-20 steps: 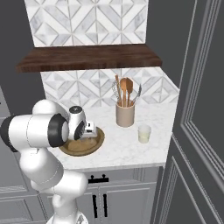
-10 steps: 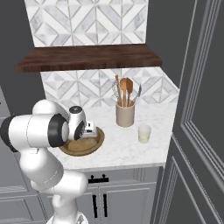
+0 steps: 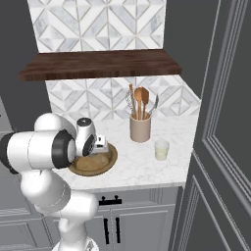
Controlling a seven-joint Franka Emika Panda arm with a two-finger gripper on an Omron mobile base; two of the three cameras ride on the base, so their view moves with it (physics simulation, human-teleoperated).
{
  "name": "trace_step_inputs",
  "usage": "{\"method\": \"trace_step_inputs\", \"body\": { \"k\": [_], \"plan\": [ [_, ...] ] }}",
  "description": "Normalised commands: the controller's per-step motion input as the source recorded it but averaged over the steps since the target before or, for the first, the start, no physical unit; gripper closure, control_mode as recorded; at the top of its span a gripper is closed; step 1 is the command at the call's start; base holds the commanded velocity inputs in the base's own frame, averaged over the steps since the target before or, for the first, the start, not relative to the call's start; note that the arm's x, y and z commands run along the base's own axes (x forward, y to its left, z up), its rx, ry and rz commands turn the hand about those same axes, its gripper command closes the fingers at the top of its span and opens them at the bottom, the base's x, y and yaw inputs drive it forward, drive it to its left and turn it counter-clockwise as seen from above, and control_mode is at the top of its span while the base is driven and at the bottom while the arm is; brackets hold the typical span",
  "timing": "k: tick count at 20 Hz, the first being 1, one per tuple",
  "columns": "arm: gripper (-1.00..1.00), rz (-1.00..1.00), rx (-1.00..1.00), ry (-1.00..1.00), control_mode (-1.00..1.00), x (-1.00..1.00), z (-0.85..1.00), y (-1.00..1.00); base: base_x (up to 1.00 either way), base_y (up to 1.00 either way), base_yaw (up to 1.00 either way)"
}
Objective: Grab a lemon wedge from the fridge and one ice cube from the ice bowl, and put them in the glass of lemonade.
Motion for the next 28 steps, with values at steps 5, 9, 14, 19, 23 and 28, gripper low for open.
{"method": "trace_step_inputs", "body": {
  "k": [5, 9, 14, 19, 23, 28],
  "plan": [
    [1.0, 0.0, 0.02, -0.03, -1.0, -0.59, 0.97, -0.09, 0.0, 0.0, 0.0],
    [1.0, 0.0, 0.0, 0.0, -1.0, -0.12, 1.0, -0.2, 0.0, 0.0, 0.0],
    [1.0, -0.04, -0.01, 0.07, -1.0, 0.16, 1.0, -0.45, 0.0, 0.0, 0.0],
    [1.0, -0.11, -0.03, 0.11, -1.0, 0.04, 0.48, -0.65, 0.0, 0.0, 0.0],
    [1.0, -0.24, -0.12, 0.06, -1.0, 0.1, -0.14, -0.49, 0.0, 0.0, 0.0],
    [1.0, -0.23, -0.04, 0.05, -1.0, 0.12, -0.14, -0.69, 0.0, 0.0, 0.0]
  ]
}}
